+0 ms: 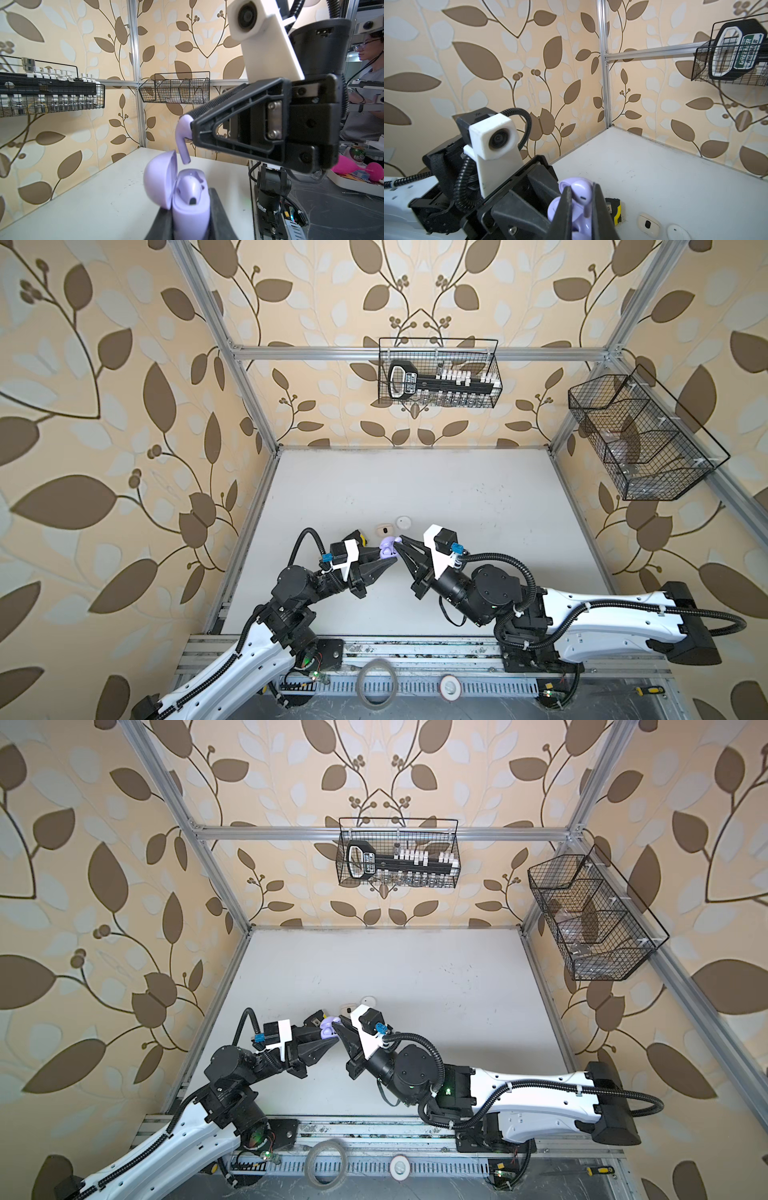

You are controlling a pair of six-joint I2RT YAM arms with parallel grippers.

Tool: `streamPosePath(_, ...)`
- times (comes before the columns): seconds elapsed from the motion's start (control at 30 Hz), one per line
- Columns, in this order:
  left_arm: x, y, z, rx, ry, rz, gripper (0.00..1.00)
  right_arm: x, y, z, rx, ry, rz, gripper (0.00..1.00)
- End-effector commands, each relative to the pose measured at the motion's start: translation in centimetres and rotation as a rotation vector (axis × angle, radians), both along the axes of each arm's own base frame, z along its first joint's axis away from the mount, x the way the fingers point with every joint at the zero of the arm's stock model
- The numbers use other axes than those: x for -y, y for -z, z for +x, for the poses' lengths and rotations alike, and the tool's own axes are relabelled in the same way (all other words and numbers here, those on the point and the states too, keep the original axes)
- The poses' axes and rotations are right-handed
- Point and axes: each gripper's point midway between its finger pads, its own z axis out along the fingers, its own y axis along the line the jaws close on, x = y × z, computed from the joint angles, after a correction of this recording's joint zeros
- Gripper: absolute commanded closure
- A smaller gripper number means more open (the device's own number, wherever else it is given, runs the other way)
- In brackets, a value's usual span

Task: Insert the wireless bluetooth earbuds into the charging case
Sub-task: 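Lift the earbud and carry it to the case in the left gripper, then lower the earbud into the empty case slot with the right gripper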

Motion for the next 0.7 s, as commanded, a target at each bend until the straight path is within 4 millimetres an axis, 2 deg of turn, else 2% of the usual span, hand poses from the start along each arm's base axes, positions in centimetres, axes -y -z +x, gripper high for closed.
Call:
streamPosePath(0.0,-0.3,-1.3,-0.8,0.048,0.015,-0.039,1.00,-0.5,0.4,-0.3,-0.005,-0.025,0.013,0.99)
streamPosePath(0.13,-0.2,-1.1,-0.7,0.045,0.012,-0.032,1.00,-1.0,1.1,-0.5,-0.011,-0.039,-0.003,1.00)
streamPosePath(0.4,-0.5,-1.3,-0.8,0.053,0.005,-0.037,1.00,-0.3,2.0,-0.7,-0.021,-0.027,-0.013,1.00)
streamPosePath(0.67,-0.5,-1.1,-0.7,0.050,-0.002,-0.031,1.00,-0.8,2.2,-1.5,-0.030,-0.066,0.004,1.00)
